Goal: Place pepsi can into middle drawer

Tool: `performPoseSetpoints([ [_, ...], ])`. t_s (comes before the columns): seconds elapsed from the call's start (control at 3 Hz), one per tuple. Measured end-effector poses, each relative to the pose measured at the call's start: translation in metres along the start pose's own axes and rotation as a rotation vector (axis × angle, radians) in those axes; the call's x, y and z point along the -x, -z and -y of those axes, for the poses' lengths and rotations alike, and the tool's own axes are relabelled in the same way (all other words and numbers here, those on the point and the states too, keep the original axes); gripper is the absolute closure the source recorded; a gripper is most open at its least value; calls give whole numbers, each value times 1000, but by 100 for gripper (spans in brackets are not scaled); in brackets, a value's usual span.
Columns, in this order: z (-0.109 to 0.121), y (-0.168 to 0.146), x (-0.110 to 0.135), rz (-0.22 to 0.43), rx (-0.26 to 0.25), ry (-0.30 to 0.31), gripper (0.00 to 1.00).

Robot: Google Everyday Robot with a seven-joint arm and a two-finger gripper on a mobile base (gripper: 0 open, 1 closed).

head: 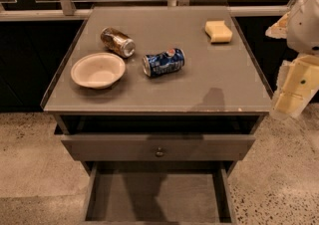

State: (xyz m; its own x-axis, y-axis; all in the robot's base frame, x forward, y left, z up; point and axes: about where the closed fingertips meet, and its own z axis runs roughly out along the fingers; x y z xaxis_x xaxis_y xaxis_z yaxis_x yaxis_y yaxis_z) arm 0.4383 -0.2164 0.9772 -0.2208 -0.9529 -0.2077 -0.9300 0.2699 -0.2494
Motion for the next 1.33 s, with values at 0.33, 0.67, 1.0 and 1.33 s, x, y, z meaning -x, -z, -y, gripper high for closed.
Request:
performPoseSetpoints([
  [0.33,9,2,-2,3,-5,0,0],
  [0.67,38,-4,-10,5,14,-6,0],
  [1.0,81,-13,-5,64,2,7,0],
  [1.33,119,-35,11,133,-18,41,0],
])
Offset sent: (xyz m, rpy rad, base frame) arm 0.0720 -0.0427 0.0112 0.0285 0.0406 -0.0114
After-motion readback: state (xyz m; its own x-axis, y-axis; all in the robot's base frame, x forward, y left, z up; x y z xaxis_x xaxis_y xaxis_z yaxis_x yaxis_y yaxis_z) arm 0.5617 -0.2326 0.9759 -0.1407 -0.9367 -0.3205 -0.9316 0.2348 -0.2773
